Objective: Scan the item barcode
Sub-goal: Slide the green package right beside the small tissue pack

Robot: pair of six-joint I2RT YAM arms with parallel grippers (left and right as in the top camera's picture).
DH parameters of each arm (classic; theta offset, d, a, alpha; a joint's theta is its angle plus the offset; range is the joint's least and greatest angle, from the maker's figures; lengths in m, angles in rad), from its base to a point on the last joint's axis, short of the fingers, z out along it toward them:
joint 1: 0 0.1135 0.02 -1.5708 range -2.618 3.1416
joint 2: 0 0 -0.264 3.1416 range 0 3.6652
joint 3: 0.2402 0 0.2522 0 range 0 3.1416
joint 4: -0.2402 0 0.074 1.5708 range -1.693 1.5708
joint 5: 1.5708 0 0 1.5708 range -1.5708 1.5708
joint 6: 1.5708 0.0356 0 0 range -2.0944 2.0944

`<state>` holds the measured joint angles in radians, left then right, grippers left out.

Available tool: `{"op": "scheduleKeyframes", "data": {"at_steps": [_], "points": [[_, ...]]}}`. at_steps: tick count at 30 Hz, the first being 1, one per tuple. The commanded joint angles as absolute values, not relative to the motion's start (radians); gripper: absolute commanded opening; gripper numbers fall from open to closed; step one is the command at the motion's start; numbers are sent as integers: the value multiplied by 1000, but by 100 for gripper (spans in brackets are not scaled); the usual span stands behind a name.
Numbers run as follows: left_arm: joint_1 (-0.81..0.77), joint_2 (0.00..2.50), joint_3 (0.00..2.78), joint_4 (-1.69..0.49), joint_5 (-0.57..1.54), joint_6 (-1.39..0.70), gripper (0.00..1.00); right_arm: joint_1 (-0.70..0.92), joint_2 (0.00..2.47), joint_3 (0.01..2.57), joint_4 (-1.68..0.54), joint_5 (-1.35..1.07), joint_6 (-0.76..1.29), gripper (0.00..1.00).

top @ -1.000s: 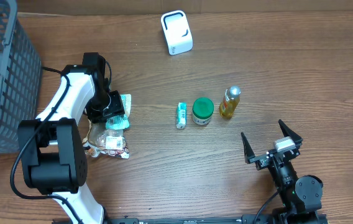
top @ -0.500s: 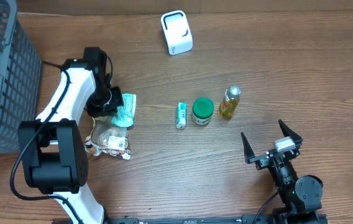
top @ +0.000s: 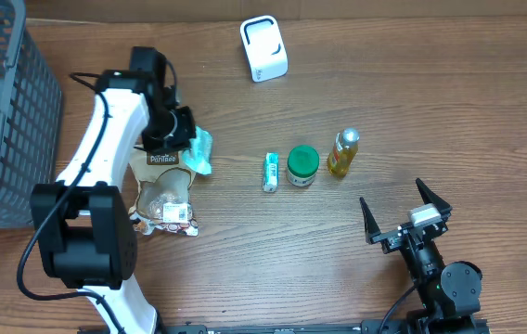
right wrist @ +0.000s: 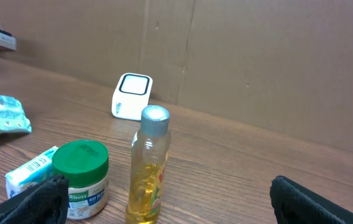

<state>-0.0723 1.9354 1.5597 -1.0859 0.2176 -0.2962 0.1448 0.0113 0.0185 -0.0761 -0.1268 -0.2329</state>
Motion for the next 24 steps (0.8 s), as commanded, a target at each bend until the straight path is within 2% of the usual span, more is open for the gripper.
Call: {"op": "scheduleKeyframes", "data": {"at_steps": [1,8,13,16,18,19,22,24], "points": [[-123,1924,1516,-1056,255,-295,4,147,3,8,-73,-128,-233,100],[-184,1924,1486,-1024,211,-295,4,147,3,8,-73,-128,-233,100],[-179,1924,1488,-1047,199,-295,27,147,3,8,-73,-128,-233,100],[-164,1924,1491,-1079,201,-295,45,147,3,8,-73,-128,-233,100],[-161,1924,1491,-1096,204,-295,52,147,3,8,-73,-128,-233,100],[-161,1924,1491,-1098,204,-292,51,147,3,8,-73,-128,-233,100],[-165,1924,1491,-1075,211,-292,37,147,3,8,-73,-128,-233,100],[-172,1924,1491,-1051,215,-292,33,147,3,8,-73,-128,-233,100]]}}
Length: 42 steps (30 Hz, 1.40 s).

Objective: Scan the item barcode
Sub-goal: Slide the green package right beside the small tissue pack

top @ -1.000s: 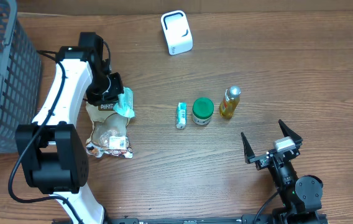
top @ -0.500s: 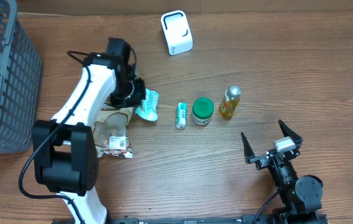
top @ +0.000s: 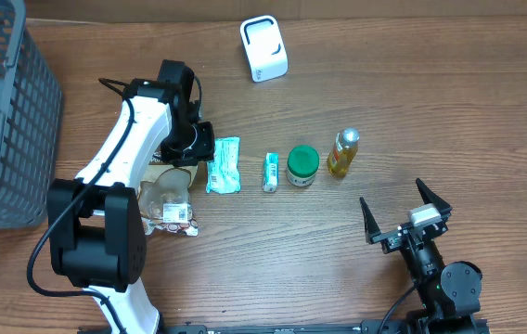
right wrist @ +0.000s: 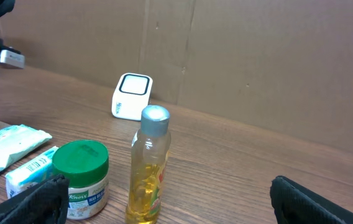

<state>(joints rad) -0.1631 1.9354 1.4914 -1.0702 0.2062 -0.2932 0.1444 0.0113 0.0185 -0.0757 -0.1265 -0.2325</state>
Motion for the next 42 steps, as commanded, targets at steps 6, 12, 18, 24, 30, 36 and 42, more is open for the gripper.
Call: {"op": "scheduleKeyframes", "data": {"at_steps": [6,12,18,24,30,36,42], "points": [[-202,1924,1490,-1039,221,-321,18,147,3,8,-73,-128,-233,100],[-253,1930,1487,-1048,158,-322,9,147,3,8,-73,-128,-233,100],[-296,1969,1487,-1048,120,-352,7,147,3,8,-73,-128,-233,100],[-305,2054,1487,-1047,91,-361,7,147,3,8,-73,-128,-233,100],[-305,2160,1487,-1042,72,-362,23,147,3,8,-73,-128,-233,100],[-294,2170,1496,-1054,123,-310,25,147,3,8,-73,-128,-233,100],[-267,2125,1577,-1129,123,-306,29,147,3,8,-73,-128,-233,100]]}}
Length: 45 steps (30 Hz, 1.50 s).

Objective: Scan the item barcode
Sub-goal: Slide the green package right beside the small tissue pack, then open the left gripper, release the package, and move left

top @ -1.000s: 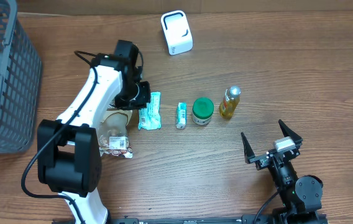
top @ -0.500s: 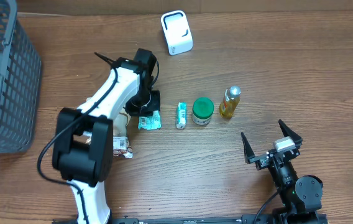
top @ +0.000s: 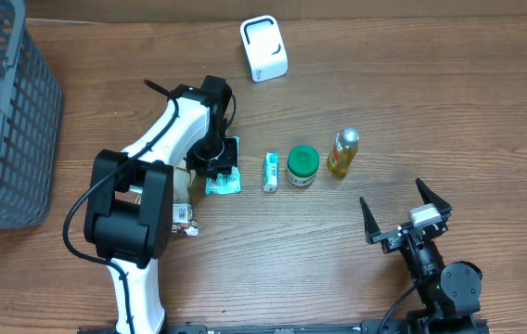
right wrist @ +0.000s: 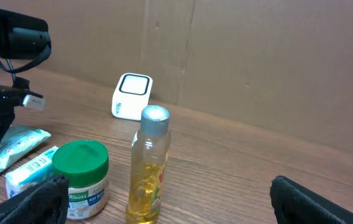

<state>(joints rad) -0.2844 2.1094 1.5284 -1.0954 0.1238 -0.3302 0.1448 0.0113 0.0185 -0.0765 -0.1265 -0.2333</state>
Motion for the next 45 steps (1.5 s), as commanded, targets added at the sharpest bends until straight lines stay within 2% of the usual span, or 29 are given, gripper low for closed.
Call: {"op": "scheduleKeyframes", "data": {"at_steps": [1,6,13,15,17,26,33,38,45], "points": [[-264,2115,1598,-1148,124,-295,30,147,3,8,-73,-128,-233,100],[-262,2068,1696,-1230,123,-264,45,147,3,8,-73,-128,-233,100],[-260,2035,1739,-1327,124,-265,45,147,3,8,-73,-128,-233,100],[-260,2035,1738,-1370,123,-265,40,147,3,8,-73,-128,-233,100],[-260,2033,1738,-1406,124,-265,30,147,3,8,-73,-128,-233,100],[-264,1982,1738,-1483,124,-265,18,147,3,8,-73,-128,-233,100],[-264,1858,1736,-1528,86,-278,17,147,3,8,-73,-128,-233,100],[-264,1757,1702,-1538,85,-288,10,147,3,8,-73,-128,-233,100],[-264,1550,1504,-1472,23,-365,4,147,3,8,-73,-128,-233,100]]}}
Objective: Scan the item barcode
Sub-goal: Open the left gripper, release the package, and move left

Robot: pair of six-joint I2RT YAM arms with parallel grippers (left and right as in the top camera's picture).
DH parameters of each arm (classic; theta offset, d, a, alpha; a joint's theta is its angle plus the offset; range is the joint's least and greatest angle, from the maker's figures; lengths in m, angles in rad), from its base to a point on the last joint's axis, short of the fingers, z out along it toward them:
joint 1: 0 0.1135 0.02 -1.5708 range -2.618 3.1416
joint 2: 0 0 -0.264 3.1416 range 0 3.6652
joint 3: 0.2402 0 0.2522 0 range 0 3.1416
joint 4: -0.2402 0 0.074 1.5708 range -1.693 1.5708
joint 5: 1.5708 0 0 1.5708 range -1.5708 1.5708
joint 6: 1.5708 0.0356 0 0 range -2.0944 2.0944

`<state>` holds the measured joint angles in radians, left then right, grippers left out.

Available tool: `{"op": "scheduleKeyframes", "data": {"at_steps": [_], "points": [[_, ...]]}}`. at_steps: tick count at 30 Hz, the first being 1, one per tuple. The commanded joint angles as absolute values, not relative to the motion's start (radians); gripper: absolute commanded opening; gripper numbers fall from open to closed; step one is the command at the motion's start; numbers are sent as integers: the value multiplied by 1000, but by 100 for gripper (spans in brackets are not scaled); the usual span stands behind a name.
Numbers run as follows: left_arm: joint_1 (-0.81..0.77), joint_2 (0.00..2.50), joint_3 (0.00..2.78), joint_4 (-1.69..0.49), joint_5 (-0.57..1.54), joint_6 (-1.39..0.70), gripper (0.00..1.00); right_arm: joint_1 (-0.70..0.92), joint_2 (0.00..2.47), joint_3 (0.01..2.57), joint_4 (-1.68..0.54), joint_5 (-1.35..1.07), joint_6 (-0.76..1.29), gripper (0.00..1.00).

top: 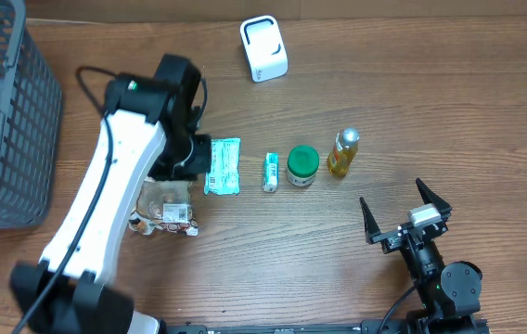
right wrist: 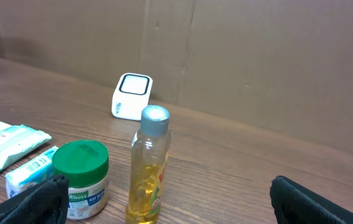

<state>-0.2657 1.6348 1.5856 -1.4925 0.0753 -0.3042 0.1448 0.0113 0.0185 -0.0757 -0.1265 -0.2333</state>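
The white barcode scanner [top: 263,48] stands at the back of the table, also visible as the scanner [right wrist: 132,95]. A teal packet [top: 224,165] lies flat and free on the wood, left of a small white tube box [top: 270,173]. My left arm is raised above the table. Its dark gripper [top: 192,154] hangs just left of the packet, with its jaws hidden under the arm. My right gripper [top: 403,218] rests open near the front edge with nothing in it. In the right wrist view the right gripper [right wrist: 164,205] faces the oil bottle [right wrist: 148,165].
A green-lidded jar [top: 302,166] and the oil bottle [top: 342,153] stand in a row right of the tube box. A snack bag [top: 166,199] lies under the left arm. A grey mesh basket [top: 4,111] fills the far left.
My left arm was low with its gripper down on the packet's near end. It is now raised and drawn back to the left. The packet stays flat on the table. The right arm is unchanged.
At first my left gripper held the teal packet by the snack bag. The packet then lay flat beside the tube box with the gripper at its left. After that the gripper was down on the packet's end. Now it has risen off it.
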Motion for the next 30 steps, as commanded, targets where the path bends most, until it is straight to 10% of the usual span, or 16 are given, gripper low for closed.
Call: {"op": "scheduleKeyframes", "data": {"at_steps": [1,30], "points": [[-264,1525,1474,-1460,12,-380,4,147,3,8,-73,-128,-233,100],[-261,1429,899,-1093,-176,-689,4,147,3,8,-73,-128,-233,100]]}}
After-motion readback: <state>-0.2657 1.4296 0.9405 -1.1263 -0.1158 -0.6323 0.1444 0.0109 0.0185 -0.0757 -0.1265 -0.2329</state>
